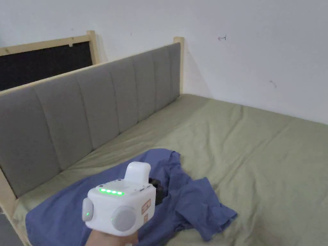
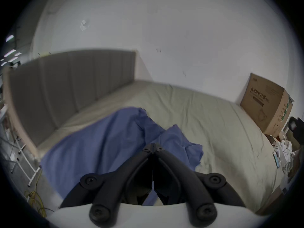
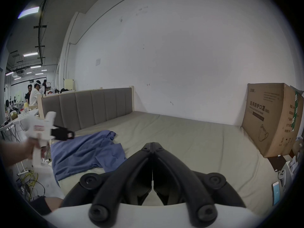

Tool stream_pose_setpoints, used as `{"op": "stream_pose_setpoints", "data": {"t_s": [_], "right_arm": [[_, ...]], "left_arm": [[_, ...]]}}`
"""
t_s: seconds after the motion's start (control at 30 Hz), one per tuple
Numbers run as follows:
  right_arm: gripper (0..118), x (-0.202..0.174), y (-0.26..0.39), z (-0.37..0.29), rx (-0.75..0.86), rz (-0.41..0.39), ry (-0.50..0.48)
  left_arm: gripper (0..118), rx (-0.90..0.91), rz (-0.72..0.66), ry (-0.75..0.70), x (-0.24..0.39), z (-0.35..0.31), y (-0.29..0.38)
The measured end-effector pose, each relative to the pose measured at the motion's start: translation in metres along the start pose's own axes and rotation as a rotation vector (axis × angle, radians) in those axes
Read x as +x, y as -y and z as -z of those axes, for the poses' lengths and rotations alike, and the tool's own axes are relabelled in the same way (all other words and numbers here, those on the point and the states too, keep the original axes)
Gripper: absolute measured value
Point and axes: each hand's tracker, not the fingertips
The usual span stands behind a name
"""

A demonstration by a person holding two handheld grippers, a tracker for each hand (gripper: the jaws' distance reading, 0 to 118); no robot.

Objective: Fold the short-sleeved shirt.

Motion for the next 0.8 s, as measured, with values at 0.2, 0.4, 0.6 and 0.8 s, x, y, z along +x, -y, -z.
{"op": "stream_pose_setpoints", "data": {"t_s": [0.2, 0.4, 0.6, 0.8], "right_arm": [[0, 0.022, 0.036, 0.054, -0.068, -0.048, -0.017], [0, 0.034, 0.051, 0.058, -0.119, -0.026, -0.027], [0, 0.059, 0.049, 0.044, -0.101, 0.005, -0.008], [0, 0.075, 0.024, -0.005, -0.025, 0.016, 0.026]], "left_arm": [[112, -0.2, -0.007, 0.069, -0.003, 0.126, -0.024], [103, -0.35, 0.03, 0.003, 0.025, 0.166, -0.003], [8, -0.31, 0.23, -0.036, 0.053, 0.157, 0.025], [7, -0.147, 0.277, 0.0, 0.108, 0.113, -0.024]]}}
